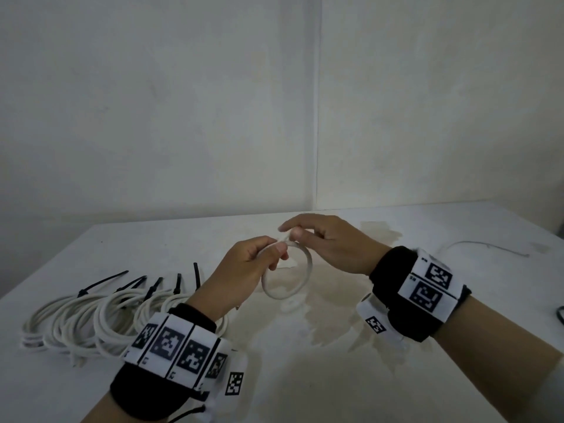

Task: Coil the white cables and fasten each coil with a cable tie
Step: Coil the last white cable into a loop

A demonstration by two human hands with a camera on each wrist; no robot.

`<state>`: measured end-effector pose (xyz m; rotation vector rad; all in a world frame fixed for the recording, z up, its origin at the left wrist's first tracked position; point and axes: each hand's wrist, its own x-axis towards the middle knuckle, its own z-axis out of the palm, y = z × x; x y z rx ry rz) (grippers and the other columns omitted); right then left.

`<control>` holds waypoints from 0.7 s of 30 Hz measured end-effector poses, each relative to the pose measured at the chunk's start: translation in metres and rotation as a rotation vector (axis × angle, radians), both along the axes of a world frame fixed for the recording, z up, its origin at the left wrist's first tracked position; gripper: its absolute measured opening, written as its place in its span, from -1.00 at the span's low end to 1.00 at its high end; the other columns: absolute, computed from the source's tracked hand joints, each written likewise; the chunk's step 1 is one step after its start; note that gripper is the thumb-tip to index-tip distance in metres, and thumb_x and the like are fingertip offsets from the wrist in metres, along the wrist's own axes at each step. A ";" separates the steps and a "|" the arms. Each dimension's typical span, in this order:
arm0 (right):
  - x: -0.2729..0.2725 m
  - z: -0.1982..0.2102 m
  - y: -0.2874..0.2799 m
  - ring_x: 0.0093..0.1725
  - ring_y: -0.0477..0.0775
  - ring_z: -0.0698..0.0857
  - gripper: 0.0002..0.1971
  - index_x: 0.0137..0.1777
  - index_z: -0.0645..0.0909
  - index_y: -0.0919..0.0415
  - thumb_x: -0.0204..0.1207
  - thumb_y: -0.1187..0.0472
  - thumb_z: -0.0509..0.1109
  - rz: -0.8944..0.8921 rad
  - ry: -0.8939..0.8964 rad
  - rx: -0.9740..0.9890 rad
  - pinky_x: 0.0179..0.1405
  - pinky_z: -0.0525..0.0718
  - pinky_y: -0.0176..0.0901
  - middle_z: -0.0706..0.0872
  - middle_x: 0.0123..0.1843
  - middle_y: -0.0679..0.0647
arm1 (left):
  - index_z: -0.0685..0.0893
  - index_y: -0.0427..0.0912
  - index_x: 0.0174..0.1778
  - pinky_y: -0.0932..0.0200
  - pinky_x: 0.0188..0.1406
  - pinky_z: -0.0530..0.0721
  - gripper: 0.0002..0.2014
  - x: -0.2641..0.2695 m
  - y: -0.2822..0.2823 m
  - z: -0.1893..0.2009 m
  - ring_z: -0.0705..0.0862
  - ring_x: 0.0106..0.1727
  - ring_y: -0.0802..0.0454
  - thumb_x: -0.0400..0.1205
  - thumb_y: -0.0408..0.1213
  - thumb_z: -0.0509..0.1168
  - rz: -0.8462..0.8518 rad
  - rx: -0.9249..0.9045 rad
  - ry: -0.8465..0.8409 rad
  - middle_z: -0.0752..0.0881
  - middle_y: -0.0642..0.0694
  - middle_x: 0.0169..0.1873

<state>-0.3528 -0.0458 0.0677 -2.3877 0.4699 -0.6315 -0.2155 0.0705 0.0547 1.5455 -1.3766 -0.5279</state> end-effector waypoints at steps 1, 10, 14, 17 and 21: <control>0.001 -0.001 0.002 -0.15 -0.30 0.61 -0.76 0.02 0.65 0.01 0.67 0.08 0.13 0.019 -0.003 0.014 -0.02 0.53 -0.35 0.66 -0.16 -0.27 | 0.65 -0.09 -0.35 0.49 -0.52 0.32 -0.71 0.000 0.000 0.001 0.41 -0.58 0.30 0.68 -0.26 0.17 -0.003 0.001 0.014 0.53 0.22 -0.62; -0.001 -0.001 0.001 -0.55 -0.20 0.42 -0.66 -0.40 0.57 0.20 0.64 0.20 0.22 -0.074 -0.126 0.117 -0.44 0.40 -0.42 0.56 -0.52 -0.06 | 0.67 -0.14 -0.24 0.46 -0.55 0.49 -0.81 0.004 0.002 0.005 0.54 -0.60 0.28 0.66 -0.26 0.23 0.107 0.034 0.084 0.59 -0.01 -0.41; -0.009 -0.004 -0.008 -0.59 -0.22 0.43 -0.63 -0.46 0.53 0.19 0.62 0.23 0.24 -0.174 -0.200 0.154 -0.48 0.36 -0.48 0.56 -0.56 -0.04 | 0.72 -0.24 -0.15 0.34 -0.44 0.68 -0.74 0.017 0.015 0.010 0.68 -0.49 0.16 0.69 -0.40 0.12 0.109 0.188 0.282 0.60 -0.16 -0.29; -0.010 -0.008 -0.008 -0.57 -0.21 0.44 -0.71 -0.36 0.62 0.18 0.60 0.21 0.27 -0.187 -0.195 0.186 -0.46 0.43 -0.39 0.55 -0.62 -0.09 | 0.72 -0.22 -0.12 0.39 -0.43 0.63 -0.76 0.017 0.020 0.015 0.62 -0.49 0.22 0.68 -0.43 0.14 0.079 0.142 0.293 0.60 -0.14 -0.31; -0.009 -0.011 -0.009 -0.62 -0.22 0.44 -0.77 -0.21 0.67 0.25 0.61 0.22 0.26 -0.227 -0.245 0.210 -0.51 0.39 -0.48 0.53 -0.60 0.00 | 0.72 -0.18 -0.06 0.37 -0.36 0.69 -0.81 0.010 0.018 0.017 0.68 -0.44 0.21 0.65 -0.45 0.20 0.026 0.102 0.275 0.65 -0.11 -0.33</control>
